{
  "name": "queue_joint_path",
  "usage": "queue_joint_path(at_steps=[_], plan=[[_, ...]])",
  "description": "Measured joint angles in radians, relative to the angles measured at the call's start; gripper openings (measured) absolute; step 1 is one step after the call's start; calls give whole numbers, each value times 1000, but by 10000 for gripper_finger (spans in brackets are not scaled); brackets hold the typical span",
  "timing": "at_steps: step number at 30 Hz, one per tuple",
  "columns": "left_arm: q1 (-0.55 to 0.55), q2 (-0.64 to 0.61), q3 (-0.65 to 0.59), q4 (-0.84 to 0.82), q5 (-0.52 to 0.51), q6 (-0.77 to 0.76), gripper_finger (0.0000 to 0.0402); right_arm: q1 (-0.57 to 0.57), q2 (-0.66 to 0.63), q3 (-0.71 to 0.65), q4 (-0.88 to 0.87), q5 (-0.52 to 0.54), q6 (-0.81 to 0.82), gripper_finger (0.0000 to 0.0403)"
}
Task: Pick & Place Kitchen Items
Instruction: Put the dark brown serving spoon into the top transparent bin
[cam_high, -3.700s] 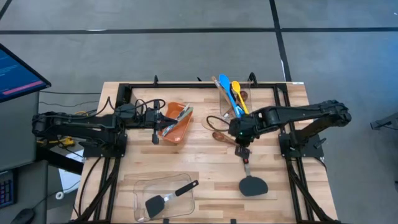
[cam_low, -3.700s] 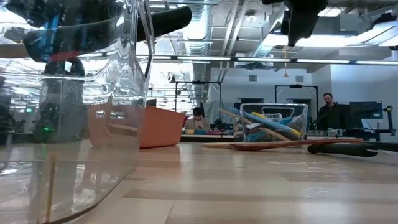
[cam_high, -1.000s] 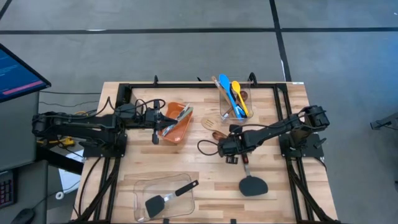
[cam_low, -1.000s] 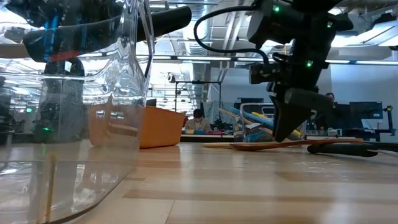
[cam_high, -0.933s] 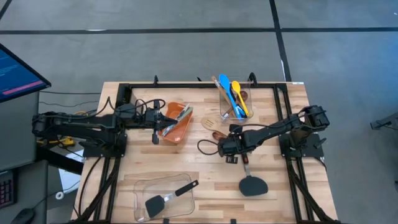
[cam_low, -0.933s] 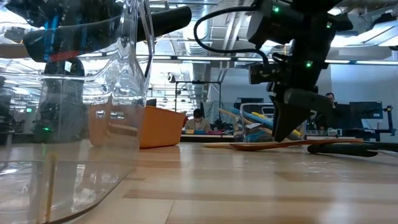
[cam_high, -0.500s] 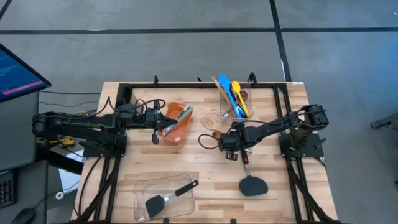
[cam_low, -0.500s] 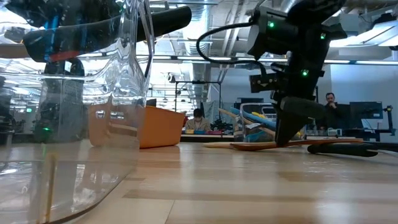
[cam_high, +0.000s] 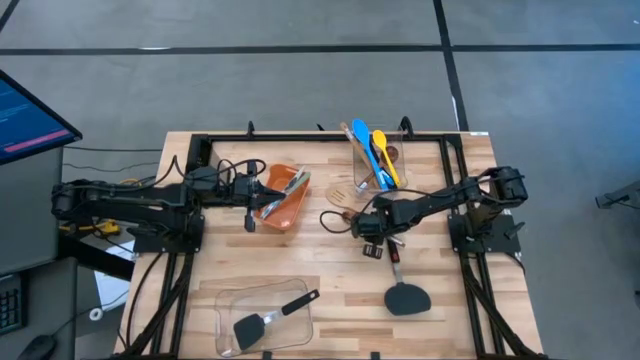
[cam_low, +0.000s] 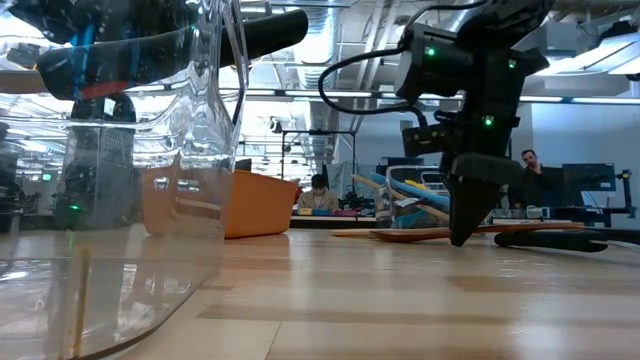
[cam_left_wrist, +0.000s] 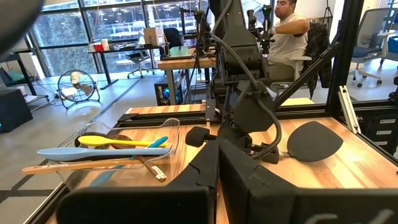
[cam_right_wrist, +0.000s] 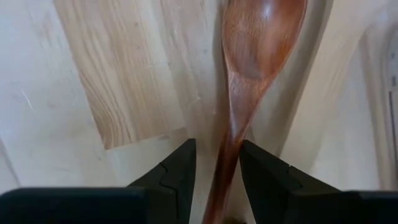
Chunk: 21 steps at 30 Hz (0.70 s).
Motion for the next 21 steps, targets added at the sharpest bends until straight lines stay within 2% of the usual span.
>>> queue_joint_path(at_steps=[9, 12, 18, 21], plan=[[0, 0, 0, 0, 0, 0, 1, -11, -1, 0, 0, -45, 3, 112], [0, 0, 0, 0, 0, 0, 1, -10, -1, 0, 1, -56, 3, 94], [0, 0, 0, 0, 0, 0, 1, -9, -1, 0, 1, -74, 3, 29], [0, 0, 0, 0, 0, 0, 1, -10, -1, 1, 0, -90, 4, 25]])
